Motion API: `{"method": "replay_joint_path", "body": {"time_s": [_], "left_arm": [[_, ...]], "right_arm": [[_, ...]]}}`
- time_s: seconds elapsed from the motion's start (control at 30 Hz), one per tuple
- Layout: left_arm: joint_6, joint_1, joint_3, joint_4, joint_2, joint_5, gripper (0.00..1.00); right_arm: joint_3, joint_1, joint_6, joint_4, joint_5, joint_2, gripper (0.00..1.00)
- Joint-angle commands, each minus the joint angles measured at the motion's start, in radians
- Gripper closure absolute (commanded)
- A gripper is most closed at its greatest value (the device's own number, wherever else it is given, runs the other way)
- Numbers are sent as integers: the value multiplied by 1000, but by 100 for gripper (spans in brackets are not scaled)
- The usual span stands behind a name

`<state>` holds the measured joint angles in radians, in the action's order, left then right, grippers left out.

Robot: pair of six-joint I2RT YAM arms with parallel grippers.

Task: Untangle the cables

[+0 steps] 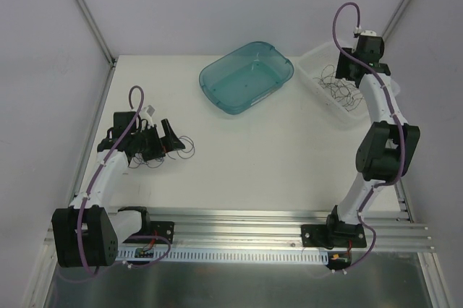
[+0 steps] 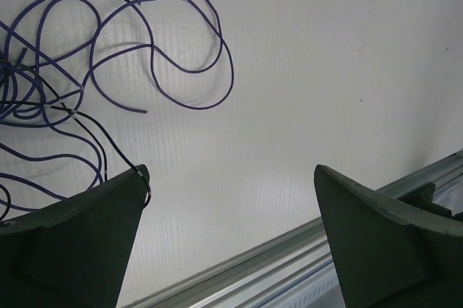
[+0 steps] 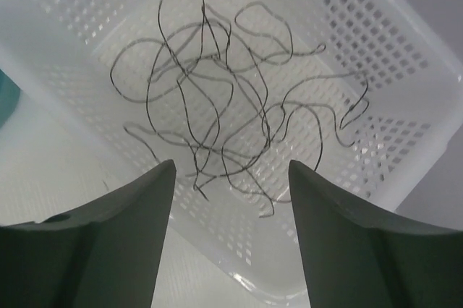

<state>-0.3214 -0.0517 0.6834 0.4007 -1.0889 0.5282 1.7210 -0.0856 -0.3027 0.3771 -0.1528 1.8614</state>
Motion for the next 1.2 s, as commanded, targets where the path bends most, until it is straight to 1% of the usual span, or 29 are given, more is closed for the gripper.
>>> {"method": "replay_joint_path", "body": {"time_s": [0.0,0.03,0.07,0.1,0.13,0.17,0.2,0.27,0.3,0.4,0.43,0.53,0.57,0.6,0.67,0.7,0.77,0.8,0.83,0.9,0.93,0.97,1.0,1.03,1.07,1.1,1.13,1.17], "left_arm": [[-5,4,-4,-14,-5,-33,1],[-10,6,-4,-14,-8,-40,1],[-21,6,-2,-14,-8,-60,1],[-25,4,-1,-13,-9,-79,1],[-30,4,2,-10,-9,-101,1],[-45,6,1,-8,-11,-170,1],[-53,4,5,-2,-12,-203,1],[-73,4,27,21,-15,-266,2],[-85,4,34,29,-20,-322,2],[-128,6,45,35,-57,-379,3],[-136,4,56,36,-77,-379,4],[-182,6,76,40,-169,-364,4],[-223,6,79,36,-195,-355,4],[-240,12,84,21,-242,-344,7],[-261,35,91,-2,-290,-321,9],[-265,73,99,-13,-328,-320,12],[-271,122,122,-22,-361,-313,20],[-275,189,128,-26,-377,-313,24],[-284,222,136,-37,-384,-315,33],[-300,297,145,-48,-399,-321,43],[-309,372,154,-51,-402,-323,50],[-329,412,159,-60,-405,-324,59],[-338,452,165,-63,-411,-329,64],[-347,501,180,-65,-414,-333,66],[-364,588,189,-68,-417,-336,67],[-372,640,202,-68,-425,-341,67],[-380,685,231,-69,-430,-344,66],[-386,772,246,-69,-433,-346,64]], "right_arm": [[-108,9,60,-21,-22,-141,32],[-145,23,60,-30,-25,-180,30],[-223,29,62,-32,-22,-217,28],[-257,44,72,-30,-25,-296,27],[-289,53,82,-23,-25,-336,25],[-329,63,88,-20,-15,-375,22],[-390,72,96,-20,-2,-460,21],[-449,86,115,-18,12,-540,18],[-492,113,120,-14,24,-611,17],[-552,135,152,-4,94,-714,14],[-587,141,160,0,117,-779,14],[-676,173,201,-1,202,-869,14],[-701,185,236,-6,237,-924,14],[-724,214,253,-21,258,-948,14],[-796,254,284,-38,303,-1013,14],[-819,304,299,-43,306,-1030,14],[-868,357,310,-38,297,-1054,13],[-883,404,338,-32,294,-1076,13],[-897,427,343,-29,286,-1085,14],[-943,490,356,-32,274,-1108,14],[-960,509,364,-35,260,-1117,14],[-974,523,370,-37,234,-1125,14],[-1000,547,376,-40,223,-1133,14],[-1009,553,385,-50,214,-1143,14],[-1017,558,389,-53,205,-1147,14],[-1025,566,392,-56,202,-1148,14],[-1026,567,395,-56,197,-1148,14],[-1026,567,404,-55,182,-1150,14]]}}
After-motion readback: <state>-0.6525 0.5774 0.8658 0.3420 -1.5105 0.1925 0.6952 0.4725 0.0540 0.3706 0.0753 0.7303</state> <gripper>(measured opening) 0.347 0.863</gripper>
